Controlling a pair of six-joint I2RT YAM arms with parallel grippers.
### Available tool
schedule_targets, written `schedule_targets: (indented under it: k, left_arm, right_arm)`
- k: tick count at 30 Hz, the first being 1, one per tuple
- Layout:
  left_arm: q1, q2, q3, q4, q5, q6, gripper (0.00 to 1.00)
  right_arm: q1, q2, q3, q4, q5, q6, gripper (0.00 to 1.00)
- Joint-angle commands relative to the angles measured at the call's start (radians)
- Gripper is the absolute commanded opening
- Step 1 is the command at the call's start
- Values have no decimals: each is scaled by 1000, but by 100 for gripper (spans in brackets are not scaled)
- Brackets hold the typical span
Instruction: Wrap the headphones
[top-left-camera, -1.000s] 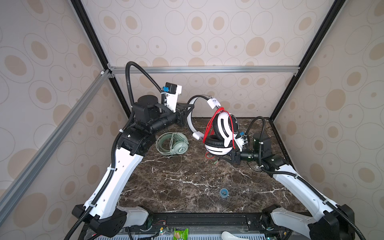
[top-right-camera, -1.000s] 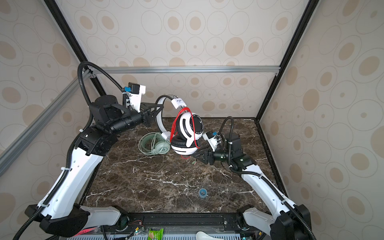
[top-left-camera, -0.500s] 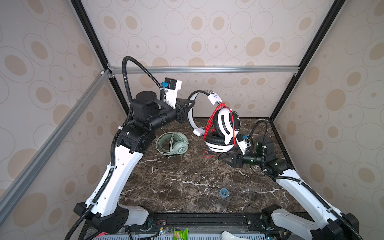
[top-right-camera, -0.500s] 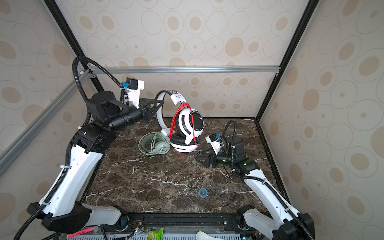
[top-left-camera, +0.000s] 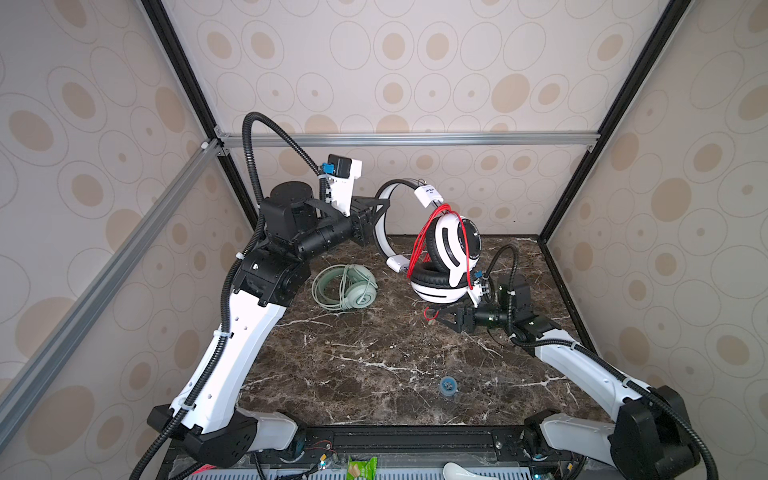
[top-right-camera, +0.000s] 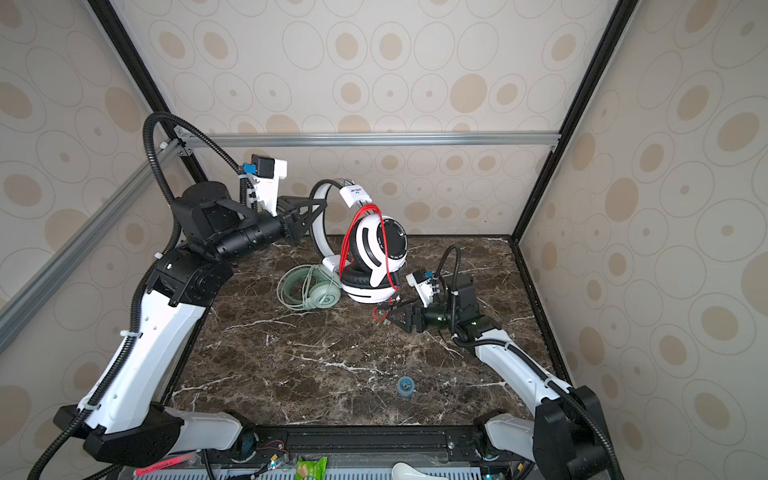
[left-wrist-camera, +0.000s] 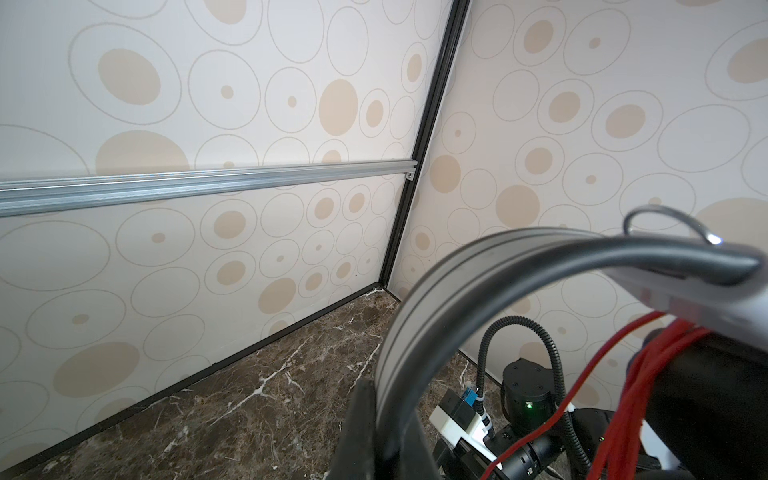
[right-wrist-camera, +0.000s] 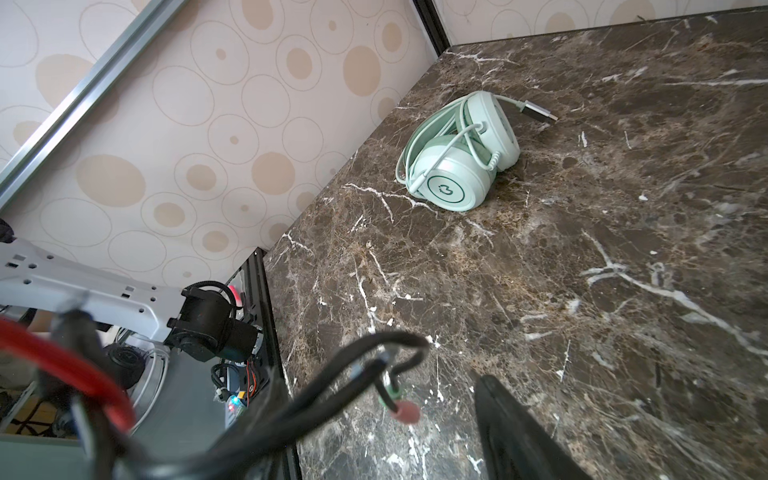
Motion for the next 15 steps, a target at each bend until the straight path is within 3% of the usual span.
schedule_targets:
  k: [1, 6, 15]
  left_arm:
    - [9, -18, 61, 91, 13, -50, 0]
    - [10, -27, 48, 98, 12, -55, 0]
    - [13, -35, 20, 124, 1, -70, 0]
  right_arm:
    - [0, 41, -11, 139, -39, 70, 71]
    - [15, 75, -12, 192, -32, 95, 68]
    - [39, 129, -24, 315, 7, 172, 42]
